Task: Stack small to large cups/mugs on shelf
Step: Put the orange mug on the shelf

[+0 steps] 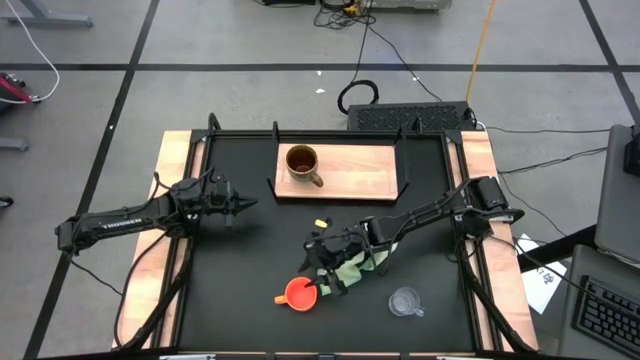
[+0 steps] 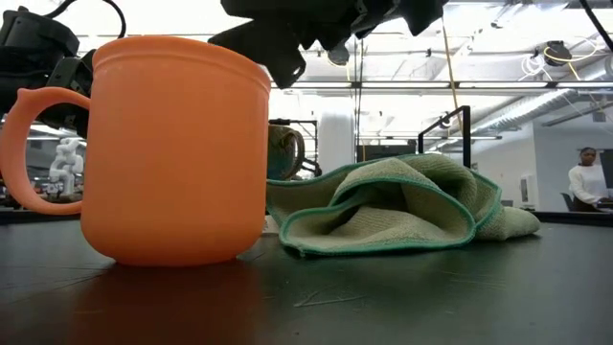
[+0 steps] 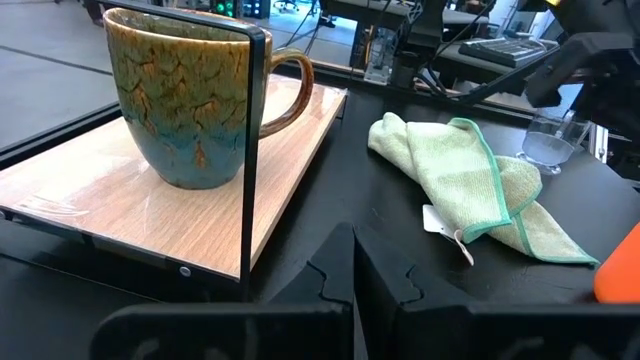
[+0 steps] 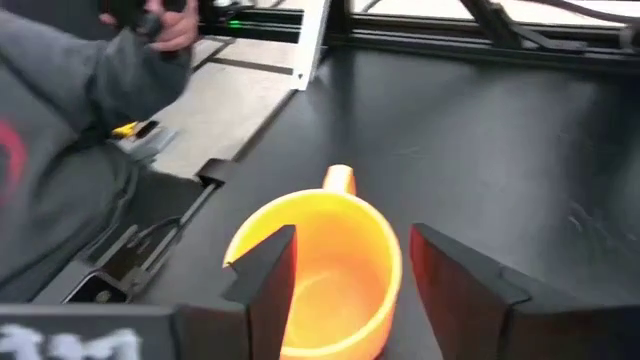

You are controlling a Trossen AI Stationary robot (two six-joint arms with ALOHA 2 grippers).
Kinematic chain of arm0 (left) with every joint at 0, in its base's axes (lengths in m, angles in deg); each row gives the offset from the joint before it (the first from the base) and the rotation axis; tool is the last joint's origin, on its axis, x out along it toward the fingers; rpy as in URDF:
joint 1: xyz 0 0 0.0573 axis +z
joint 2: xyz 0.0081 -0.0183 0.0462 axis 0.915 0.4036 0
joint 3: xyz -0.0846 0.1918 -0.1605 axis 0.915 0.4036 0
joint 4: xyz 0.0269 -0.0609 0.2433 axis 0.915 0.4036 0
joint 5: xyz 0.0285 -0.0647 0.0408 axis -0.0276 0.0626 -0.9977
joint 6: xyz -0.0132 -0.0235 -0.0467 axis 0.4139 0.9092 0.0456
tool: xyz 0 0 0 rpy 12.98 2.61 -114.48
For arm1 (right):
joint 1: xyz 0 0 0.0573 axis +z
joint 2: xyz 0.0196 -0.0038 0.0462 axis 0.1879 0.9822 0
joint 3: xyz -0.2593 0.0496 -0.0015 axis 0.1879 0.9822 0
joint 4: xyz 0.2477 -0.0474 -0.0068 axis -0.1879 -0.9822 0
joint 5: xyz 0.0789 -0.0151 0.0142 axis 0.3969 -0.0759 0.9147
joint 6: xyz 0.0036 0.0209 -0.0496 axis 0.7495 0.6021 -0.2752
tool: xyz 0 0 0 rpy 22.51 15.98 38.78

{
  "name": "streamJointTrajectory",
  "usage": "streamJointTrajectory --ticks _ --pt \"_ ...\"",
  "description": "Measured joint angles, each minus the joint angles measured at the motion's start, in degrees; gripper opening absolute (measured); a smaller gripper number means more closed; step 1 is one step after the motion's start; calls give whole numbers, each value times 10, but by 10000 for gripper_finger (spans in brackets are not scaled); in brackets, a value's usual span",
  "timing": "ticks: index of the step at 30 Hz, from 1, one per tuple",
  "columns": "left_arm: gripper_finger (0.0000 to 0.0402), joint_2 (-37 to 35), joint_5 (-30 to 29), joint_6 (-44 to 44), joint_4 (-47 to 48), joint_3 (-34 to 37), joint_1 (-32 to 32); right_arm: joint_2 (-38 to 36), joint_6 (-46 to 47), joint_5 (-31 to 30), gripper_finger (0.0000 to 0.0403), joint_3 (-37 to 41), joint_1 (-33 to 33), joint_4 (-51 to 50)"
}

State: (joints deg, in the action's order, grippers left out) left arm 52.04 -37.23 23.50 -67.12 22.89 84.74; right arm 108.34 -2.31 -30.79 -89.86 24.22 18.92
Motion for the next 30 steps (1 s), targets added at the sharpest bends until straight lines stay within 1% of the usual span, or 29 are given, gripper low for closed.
streamJointTrajectory --ticks 4,16,30 --pt "3 0 0 0 0 0 0 0 14 -27 205 0 -3 -8" --pt "3 0 0 0 0 0 0 16 37 -27 205 0 -6 -20" --pt "3 0 0 -3 0 0 0 16 59 -26 206 0 2 -21"
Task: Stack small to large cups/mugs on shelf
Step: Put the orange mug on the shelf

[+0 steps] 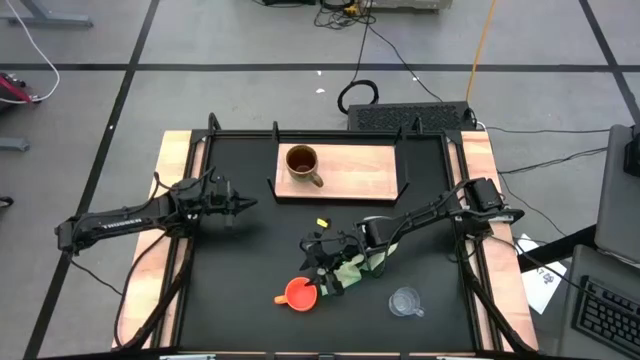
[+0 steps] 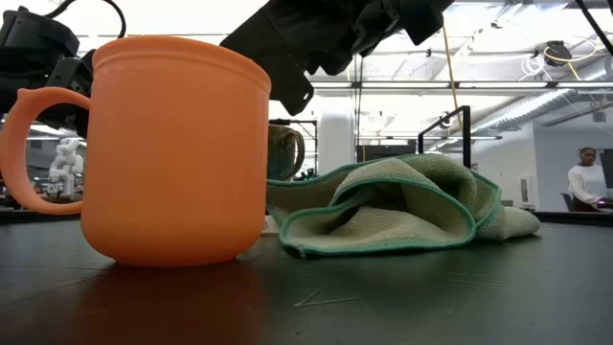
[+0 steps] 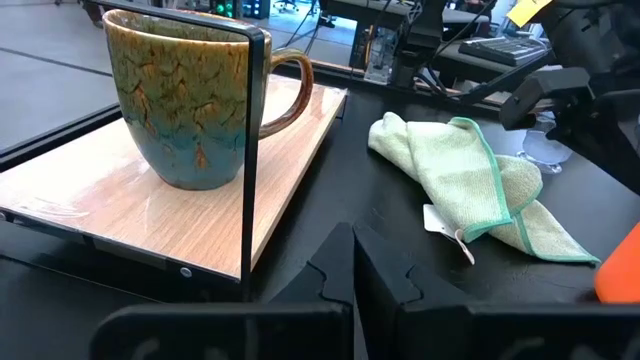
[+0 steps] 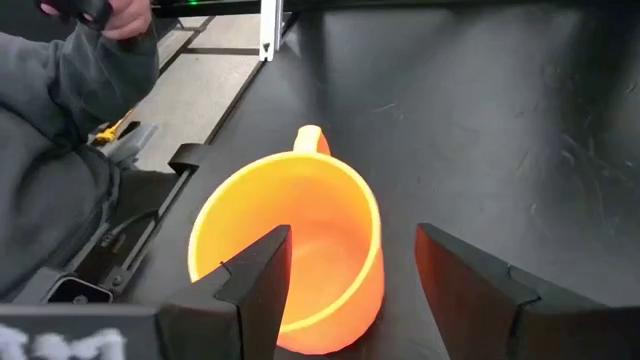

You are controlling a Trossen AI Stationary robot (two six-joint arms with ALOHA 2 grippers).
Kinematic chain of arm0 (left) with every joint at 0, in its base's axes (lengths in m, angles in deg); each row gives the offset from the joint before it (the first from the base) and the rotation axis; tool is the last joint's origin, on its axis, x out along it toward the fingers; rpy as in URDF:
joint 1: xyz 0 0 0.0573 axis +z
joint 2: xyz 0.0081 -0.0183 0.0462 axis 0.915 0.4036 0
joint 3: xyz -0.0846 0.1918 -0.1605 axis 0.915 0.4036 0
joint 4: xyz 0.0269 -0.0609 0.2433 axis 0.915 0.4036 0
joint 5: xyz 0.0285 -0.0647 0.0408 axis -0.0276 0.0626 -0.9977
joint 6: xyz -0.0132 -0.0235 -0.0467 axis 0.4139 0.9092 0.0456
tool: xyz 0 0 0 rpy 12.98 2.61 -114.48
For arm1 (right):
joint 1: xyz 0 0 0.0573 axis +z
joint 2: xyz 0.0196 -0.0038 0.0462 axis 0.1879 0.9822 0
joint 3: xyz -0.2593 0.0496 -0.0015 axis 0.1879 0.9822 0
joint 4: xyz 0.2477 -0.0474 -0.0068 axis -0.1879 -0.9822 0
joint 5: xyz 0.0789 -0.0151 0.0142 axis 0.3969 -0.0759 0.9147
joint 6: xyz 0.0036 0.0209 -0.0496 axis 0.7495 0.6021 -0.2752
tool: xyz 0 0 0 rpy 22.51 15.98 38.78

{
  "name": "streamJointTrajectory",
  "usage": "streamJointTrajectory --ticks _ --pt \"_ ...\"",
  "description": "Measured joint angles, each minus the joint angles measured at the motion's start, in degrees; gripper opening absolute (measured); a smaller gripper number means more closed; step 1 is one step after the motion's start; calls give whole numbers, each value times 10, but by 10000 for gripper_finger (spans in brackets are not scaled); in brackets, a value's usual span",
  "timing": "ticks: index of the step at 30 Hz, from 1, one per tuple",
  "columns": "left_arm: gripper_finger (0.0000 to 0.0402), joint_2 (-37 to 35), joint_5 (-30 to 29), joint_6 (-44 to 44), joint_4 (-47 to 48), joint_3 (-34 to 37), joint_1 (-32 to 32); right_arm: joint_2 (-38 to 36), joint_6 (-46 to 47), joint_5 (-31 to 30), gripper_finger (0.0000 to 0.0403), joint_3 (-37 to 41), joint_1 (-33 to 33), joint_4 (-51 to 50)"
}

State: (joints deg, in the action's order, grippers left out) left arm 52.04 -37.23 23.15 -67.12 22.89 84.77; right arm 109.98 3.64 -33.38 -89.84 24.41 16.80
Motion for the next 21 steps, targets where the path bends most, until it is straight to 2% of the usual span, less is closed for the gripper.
streamJointTrajectory --ticks 9,21 --pt "3 0 0 0 0 0 0 0 5 -1 206 0 4 -14" --pt "3 0 0 -3 0 0 0 39 31 -1 206 1 0 -22"
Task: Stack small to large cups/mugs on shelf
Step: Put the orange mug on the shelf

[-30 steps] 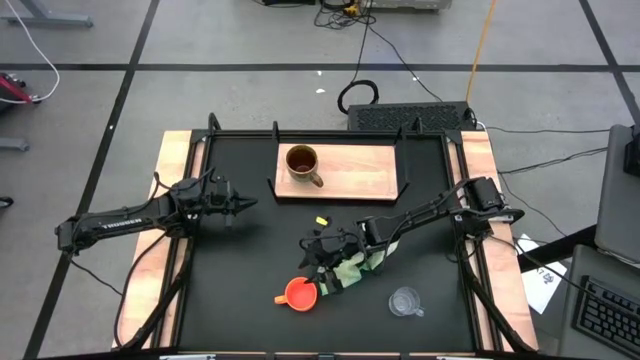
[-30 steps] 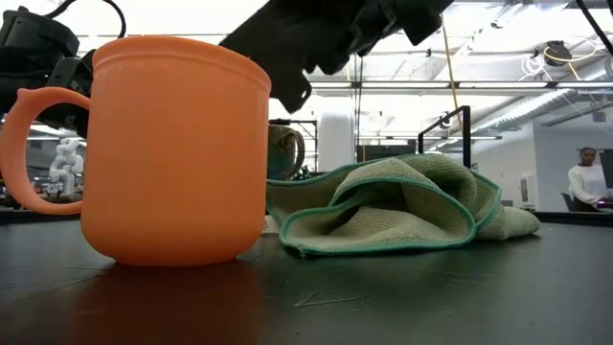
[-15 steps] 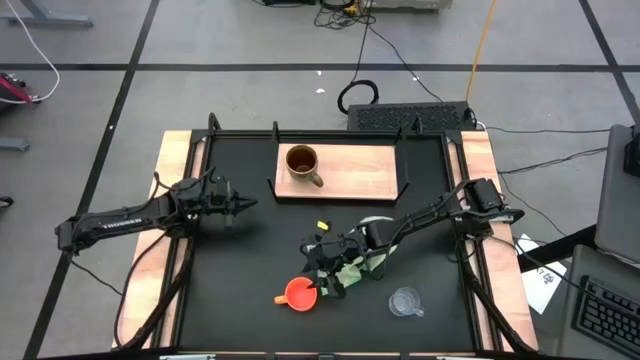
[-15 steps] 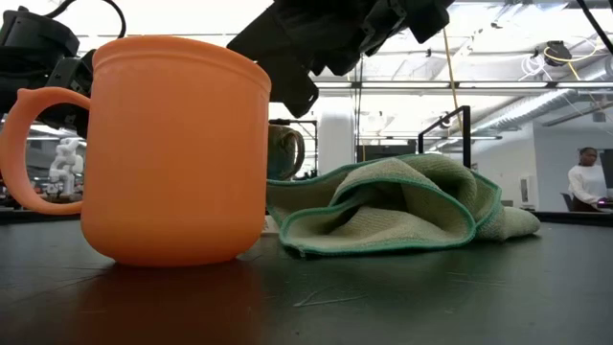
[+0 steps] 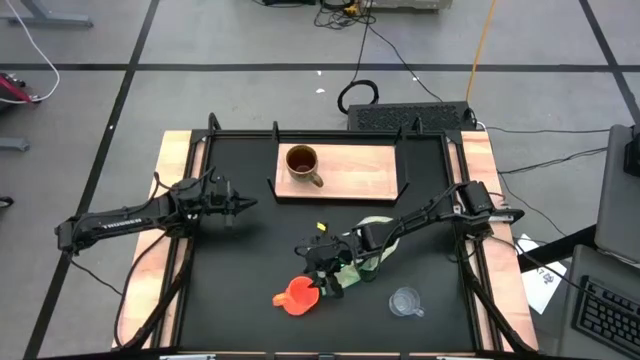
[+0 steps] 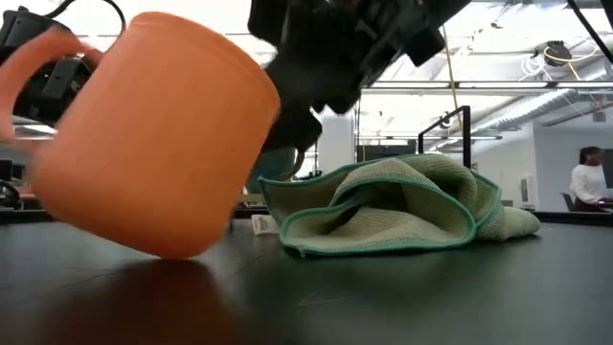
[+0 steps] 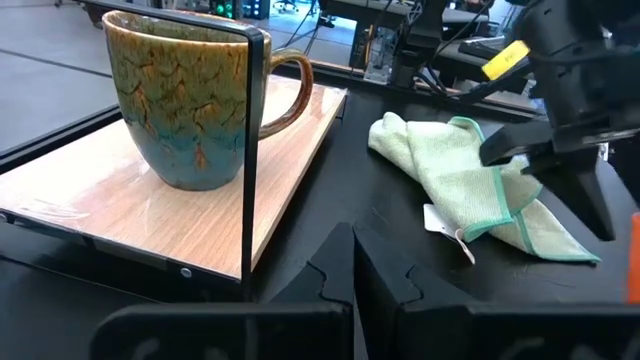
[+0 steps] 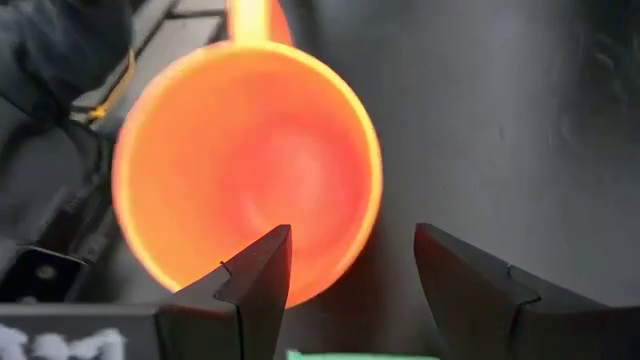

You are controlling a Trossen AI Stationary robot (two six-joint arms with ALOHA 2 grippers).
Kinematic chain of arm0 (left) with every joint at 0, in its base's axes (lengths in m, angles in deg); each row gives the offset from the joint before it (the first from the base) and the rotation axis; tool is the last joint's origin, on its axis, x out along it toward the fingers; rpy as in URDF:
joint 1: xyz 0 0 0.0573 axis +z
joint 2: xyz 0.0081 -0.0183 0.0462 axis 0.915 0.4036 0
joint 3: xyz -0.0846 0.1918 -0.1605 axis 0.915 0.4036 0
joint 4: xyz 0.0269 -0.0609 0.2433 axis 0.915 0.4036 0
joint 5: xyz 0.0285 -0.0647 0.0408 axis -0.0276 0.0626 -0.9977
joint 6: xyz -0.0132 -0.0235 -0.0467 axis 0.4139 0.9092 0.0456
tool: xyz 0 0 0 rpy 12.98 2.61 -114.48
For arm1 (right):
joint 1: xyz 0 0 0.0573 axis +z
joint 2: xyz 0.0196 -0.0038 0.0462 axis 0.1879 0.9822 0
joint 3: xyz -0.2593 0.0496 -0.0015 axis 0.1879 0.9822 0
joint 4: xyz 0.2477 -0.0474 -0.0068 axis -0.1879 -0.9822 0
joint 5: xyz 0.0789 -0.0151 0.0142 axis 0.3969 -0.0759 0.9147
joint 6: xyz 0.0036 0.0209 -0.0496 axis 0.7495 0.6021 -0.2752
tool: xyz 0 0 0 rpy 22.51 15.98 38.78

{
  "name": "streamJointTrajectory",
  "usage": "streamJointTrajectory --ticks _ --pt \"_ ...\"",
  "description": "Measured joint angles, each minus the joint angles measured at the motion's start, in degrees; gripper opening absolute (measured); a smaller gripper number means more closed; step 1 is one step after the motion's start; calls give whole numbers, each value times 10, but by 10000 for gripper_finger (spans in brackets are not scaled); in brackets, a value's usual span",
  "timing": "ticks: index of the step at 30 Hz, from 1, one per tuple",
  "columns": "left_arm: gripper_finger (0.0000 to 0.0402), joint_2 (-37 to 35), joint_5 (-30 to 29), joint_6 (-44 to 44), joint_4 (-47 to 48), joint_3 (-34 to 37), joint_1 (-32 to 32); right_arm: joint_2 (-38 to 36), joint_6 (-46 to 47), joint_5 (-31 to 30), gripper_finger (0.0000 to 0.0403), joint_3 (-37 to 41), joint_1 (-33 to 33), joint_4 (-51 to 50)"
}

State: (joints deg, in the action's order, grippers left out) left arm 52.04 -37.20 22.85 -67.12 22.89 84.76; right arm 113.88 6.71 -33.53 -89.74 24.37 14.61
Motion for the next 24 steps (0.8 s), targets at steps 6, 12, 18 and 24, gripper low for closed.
streamJointTrajectory --ticks 6,12,18,24 --pt "3 0 0 -2 0 0 0 -2 -2 0 206 0 -4 6" --pt "3 0 0 -3 0 0 0 -1 -13 0 206 0 -4 23" --pt "3 0 0 -7 0 0 0 -1 -25 1 206 -15 -4 22" --pt "3 0 0 -7 0 0 0 -1 -34 2 206 -34 -3 3"
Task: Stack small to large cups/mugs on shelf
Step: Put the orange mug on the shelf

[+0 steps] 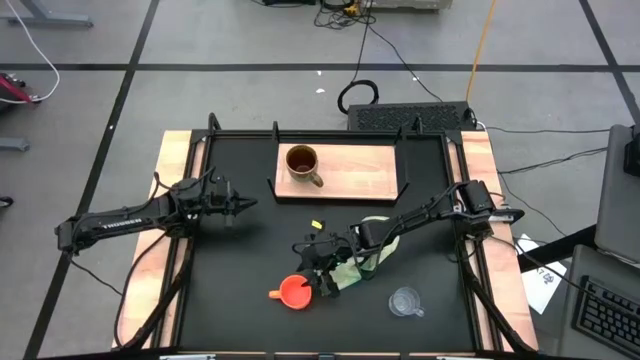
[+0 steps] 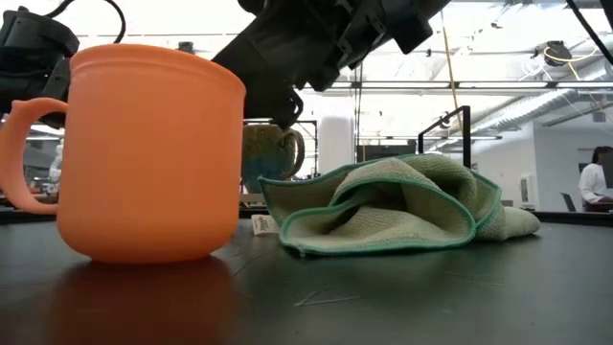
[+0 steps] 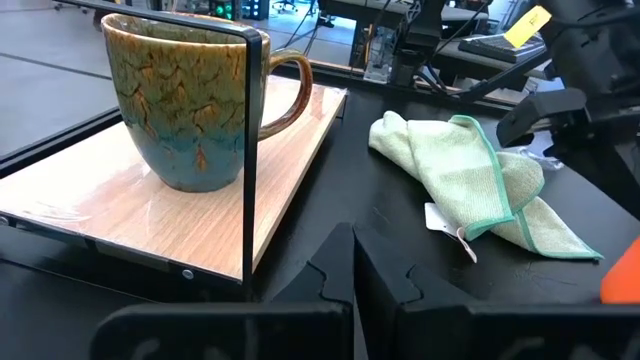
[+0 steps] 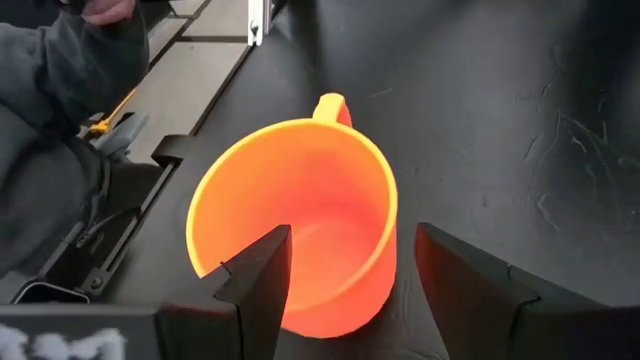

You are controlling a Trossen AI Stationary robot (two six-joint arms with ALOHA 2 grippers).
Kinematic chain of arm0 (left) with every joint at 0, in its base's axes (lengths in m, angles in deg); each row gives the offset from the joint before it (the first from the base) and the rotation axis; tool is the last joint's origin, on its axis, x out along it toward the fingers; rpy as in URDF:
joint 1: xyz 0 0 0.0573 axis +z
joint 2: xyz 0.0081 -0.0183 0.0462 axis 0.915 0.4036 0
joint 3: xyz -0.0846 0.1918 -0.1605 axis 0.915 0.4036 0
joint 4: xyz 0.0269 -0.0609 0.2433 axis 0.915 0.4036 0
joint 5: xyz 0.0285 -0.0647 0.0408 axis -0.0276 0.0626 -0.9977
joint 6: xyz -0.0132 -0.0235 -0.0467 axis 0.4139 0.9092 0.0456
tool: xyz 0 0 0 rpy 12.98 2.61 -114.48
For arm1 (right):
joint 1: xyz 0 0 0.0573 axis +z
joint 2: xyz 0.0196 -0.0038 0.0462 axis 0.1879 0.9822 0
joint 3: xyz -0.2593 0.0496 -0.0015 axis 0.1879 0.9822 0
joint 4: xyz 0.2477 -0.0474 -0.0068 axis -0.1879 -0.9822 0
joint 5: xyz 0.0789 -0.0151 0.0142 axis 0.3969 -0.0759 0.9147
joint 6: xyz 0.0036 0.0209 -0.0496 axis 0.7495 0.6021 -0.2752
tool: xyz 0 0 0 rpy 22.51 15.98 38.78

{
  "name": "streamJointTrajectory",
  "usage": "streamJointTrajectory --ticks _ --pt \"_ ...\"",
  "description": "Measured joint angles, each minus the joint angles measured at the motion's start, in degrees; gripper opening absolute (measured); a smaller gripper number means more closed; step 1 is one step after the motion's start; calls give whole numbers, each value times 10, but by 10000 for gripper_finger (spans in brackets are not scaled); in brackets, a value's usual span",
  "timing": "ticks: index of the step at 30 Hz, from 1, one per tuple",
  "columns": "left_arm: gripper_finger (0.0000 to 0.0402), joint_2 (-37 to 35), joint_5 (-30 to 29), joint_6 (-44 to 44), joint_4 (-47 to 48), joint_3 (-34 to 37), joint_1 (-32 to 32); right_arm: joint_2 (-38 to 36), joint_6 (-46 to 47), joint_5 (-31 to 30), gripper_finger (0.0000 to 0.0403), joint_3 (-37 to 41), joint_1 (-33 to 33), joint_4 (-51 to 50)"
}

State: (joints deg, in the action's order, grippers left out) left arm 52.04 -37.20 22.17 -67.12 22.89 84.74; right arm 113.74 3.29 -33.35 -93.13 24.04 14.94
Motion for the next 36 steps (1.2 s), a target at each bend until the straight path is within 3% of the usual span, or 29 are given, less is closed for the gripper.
streamJointTrajectory --ticks 28,36 --pt "3 0 0 -5 0 0 0 8 0 0 205 -10 5 -33" --pt "3 0 0 -5 0 0 0 31 -3 0 163 -10 4 -20"
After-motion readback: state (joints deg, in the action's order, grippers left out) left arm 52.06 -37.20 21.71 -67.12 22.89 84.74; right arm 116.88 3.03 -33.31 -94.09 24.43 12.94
